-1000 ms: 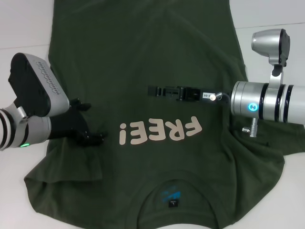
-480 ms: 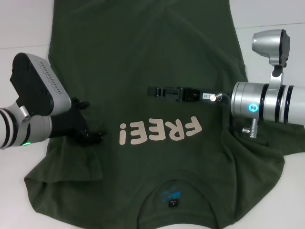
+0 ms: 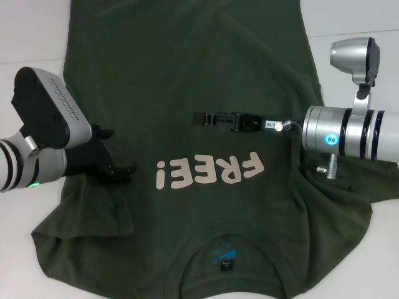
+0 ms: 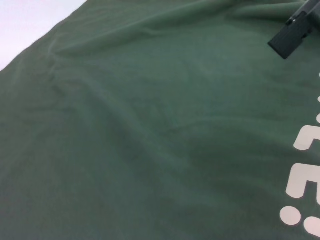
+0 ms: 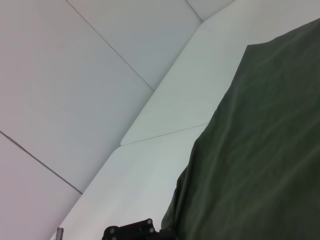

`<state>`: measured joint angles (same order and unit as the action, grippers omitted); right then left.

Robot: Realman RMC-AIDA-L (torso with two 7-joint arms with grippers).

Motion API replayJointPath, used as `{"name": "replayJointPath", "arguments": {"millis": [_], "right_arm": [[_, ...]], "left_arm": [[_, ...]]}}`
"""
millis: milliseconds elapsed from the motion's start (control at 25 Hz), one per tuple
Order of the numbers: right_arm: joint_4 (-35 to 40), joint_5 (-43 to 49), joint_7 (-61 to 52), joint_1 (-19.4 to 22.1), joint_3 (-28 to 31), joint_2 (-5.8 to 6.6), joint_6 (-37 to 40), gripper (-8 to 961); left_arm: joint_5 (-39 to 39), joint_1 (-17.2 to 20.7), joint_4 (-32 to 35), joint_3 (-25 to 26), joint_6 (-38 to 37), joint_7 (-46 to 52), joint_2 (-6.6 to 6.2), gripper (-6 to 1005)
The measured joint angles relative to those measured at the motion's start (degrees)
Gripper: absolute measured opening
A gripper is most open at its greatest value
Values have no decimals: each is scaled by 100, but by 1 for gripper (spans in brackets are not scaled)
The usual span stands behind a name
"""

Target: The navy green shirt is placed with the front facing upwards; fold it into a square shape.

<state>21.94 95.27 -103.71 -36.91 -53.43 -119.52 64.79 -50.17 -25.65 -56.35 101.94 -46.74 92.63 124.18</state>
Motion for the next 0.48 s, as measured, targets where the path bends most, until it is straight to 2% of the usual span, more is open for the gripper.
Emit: {"name": "replayJointPath", "arguments": {"millis": [480], "right_arm": [[10, 0, 0, 0, 8, 0, -1, 881]], "left_arm": [[-2, -3, 25, -10, 134, 1, 1, 899]]}}
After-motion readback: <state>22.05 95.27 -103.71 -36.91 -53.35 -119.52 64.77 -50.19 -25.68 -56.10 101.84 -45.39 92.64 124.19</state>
